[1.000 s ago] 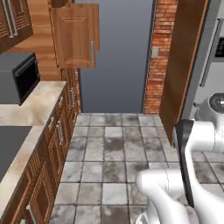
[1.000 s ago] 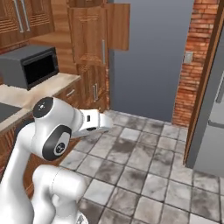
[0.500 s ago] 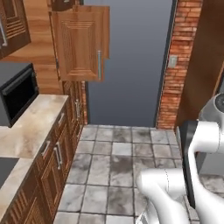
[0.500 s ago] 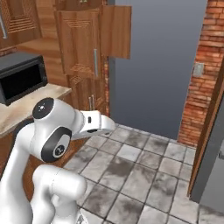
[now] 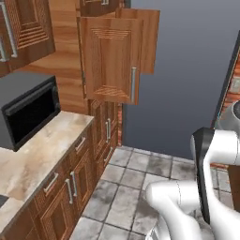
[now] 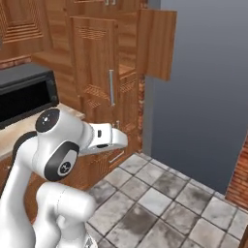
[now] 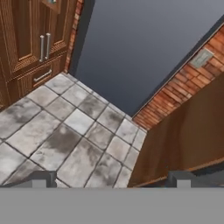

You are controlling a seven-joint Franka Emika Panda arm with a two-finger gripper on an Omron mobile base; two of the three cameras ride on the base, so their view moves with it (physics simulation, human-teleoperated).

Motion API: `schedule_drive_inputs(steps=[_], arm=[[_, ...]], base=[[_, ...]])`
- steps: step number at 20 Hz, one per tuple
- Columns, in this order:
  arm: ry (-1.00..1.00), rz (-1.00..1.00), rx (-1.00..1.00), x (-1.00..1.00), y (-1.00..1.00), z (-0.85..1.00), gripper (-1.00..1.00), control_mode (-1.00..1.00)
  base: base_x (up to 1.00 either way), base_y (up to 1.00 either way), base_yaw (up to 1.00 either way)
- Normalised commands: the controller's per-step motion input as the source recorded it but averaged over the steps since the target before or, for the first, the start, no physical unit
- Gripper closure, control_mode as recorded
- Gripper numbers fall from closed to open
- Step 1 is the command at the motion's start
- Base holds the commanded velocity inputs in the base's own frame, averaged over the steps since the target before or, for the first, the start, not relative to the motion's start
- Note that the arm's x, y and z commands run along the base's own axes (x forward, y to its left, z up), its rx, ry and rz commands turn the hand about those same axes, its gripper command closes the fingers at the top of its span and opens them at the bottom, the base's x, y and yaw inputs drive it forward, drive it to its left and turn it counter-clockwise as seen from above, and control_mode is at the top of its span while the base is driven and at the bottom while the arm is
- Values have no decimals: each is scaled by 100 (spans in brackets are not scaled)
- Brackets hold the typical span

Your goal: Retrieve the tupperware and aluminum foil from the cabinet and place them on the dining counter near the plate with garlics to prepare for storing leftovers.

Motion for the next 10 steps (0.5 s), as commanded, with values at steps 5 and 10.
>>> schedule_drive_inputs(steps=[5,10], arm=[[0,0,0,0,0,0,-100,100],[0,0,0,0,0,0,-100,100]], base=[[100,-71,21],[96,-62,11]])
